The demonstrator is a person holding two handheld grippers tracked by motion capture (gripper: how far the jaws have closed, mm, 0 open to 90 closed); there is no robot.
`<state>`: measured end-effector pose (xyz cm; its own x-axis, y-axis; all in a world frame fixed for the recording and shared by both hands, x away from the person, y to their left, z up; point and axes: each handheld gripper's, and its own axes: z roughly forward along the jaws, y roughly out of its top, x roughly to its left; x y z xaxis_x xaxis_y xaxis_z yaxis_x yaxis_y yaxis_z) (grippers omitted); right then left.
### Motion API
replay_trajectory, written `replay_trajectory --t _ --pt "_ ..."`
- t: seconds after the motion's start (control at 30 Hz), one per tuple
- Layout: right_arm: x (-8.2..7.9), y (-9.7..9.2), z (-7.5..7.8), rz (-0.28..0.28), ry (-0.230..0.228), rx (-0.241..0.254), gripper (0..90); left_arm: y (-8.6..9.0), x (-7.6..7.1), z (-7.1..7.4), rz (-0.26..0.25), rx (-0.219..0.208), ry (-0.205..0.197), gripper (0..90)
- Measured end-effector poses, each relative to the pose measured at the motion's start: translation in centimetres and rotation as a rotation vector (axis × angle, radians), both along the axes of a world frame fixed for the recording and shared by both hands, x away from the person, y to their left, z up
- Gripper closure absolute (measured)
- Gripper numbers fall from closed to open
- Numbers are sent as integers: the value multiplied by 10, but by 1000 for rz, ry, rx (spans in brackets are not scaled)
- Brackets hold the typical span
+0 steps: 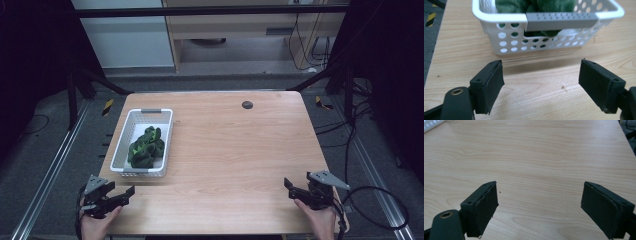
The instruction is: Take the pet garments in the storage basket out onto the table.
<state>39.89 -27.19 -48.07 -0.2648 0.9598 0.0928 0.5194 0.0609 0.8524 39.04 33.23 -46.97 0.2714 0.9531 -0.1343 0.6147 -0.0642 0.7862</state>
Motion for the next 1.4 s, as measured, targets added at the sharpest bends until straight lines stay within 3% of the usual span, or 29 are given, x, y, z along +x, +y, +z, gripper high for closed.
replay_trajectory --t 0.23,0.53,0.7,1.4 --pt "-1 9 1 26 -7 -18 130 0 -7 12 4 -39 -52 201" --pt "-3 16 1 62 -5 -6 118 -5 -10 27 -2 -39 -103 197" --pt "-2 20 0 77 -3 -24 118 -4 -10 33 8 -48 -129 194" --pt "-1 17 -1 58 8 -31 113 3 -4 62 -11 -64 -178 192"
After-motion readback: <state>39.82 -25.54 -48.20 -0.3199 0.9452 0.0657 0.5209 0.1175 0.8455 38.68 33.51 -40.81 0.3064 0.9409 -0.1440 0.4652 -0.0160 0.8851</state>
